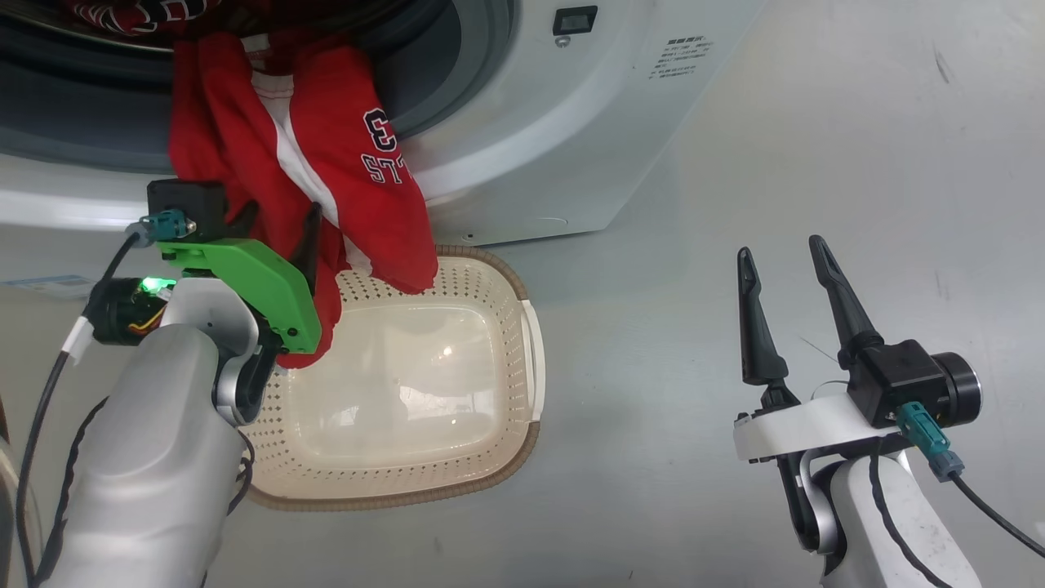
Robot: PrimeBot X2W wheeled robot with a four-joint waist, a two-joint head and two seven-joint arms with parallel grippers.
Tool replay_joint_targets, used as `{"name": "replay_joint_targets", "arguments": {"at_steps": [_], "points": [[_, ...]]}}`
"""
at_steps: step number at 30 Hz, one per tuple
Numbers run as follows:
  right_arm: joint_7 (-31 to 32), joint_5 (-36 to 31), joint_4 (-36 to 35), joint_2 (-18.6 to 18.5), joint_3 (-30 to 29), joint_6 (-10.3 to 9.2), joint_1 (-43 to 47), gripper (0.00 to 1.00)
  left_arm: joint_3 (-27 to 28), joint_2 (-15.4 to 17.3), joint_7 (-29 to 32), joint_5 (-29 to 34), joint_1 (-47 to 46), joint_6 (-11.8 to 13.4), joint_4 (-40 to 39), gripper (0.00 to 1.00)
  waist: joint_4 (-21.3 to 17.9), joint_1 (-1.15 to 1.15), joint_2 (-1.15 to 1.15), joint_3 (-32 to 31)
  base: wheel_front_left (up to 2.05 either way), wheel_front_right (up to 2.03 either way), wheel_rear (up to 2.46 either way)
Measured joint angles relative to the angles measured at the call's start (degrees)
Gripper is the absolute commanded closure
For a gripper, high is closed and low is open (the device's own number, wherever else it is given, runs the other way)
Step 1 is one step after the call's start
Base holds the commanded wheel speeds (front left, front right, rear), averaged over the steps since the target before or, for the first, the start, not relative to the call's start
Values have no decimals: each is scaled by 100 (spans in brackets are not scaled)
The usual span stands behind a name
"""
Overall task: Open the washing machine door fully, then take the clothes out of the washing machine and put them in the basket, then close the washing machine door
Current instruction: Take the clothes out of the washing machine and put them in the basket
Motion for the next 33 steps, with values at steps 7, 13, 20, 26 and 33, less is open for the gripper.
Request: {"name": "replay_joint_targets", "arguments": {"at_steps": [7,13,20,26,33], "points": [[0,24,18,3,30,0,-10,0,56,-11,-55,-49,-197,-43,367,35,-71,0,0,-1,0,0,0],[0,26,20,10,37,-1,-21,0,-10,-29,-107,-49,-309,-94,611,100,-116,0,0,20,0,0,0],[0,36,21,22,-46,-10,-42,0,-146,-54,-388,-25,-353,-142,712,100,-60,0,0,26,0,0,0],[0,35,20,23,-142,-44,-43,0,-216,-86,-950,38,-336,-152,613,100,84,0,0,8,0,0,0],[0,23,27,23,-237,-44,-42,0,-309,-200,-1755,136,-77,-193,272,100,328,0,0,-59,0,0,0]]}}
